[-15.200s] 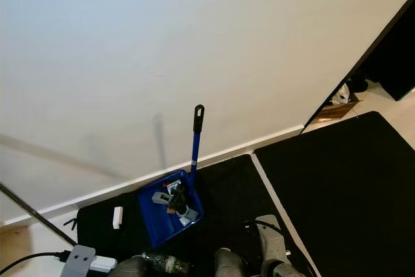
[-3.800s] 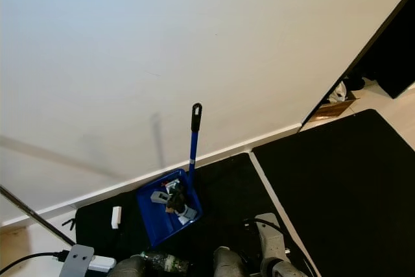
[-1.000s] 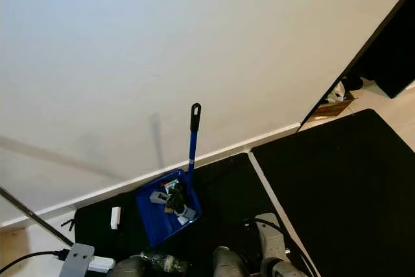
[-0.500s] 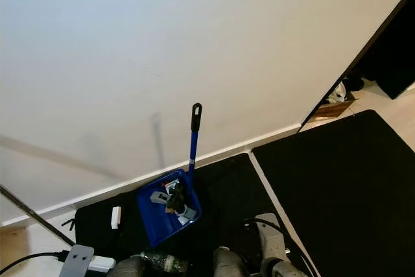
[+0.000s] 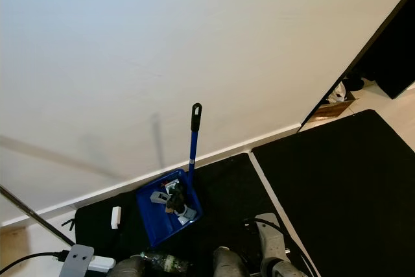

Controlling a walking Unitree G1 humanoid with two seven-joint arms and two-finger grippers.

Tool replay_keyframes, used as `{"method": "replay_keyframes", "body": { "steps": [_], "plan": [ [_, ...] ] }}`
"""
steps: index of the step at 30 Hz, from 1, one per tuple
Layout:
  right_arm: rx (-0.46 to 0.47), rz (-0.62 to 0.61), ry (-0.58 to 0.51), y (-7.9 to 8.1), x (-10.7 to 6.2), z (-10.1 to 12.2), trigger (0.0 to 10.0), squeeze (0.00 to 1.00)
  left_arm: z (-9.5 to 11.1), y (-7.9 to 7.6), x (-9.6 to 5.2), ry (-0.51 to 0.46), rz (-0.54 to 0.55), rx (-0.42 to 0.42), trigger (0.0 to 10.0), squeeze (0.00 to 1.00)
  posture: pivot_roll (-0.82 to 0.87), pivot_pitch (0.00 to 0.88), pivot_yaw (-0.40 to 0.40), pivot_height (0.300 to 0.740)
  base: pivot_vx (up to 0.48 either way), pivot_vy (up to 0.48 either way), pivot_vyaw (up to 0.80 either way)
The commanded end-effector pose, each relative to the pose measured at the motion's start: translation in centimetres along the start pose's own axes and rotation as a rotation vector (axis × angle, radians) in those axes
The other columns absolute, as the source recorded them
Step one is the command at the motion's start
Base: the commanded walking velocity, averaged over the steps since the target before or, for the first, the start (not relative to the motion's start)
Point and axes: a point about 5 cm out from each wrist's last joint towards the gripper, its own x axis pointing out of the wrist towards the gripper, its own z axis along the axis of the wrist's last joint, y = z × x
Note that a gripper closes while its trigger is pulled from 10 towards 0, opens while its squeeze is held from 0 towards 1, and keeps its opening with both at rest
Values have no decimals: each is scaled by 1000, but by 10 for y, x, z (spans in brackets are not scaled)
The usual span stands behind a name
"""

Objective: Sweep floor

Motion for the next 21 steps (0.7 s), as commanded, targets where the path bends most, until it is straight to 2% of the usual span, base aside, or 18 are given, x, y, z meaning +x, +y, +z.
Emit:
{"method": "replay_keyframes", "body": {
  "steps": [1,21],
  "plan": [
    [16,-2,19,0,-2,-6,10000,0,-9,-5,-2,34,-12,-11,10000,0,16,137,-36,740,0,0,0],
    [21,-3,22,1,-1,-7,10000,0,-9,-5,-2,35,-9,-7,10000,0,19,141,-35,740,0,0,0]
  ]
}}
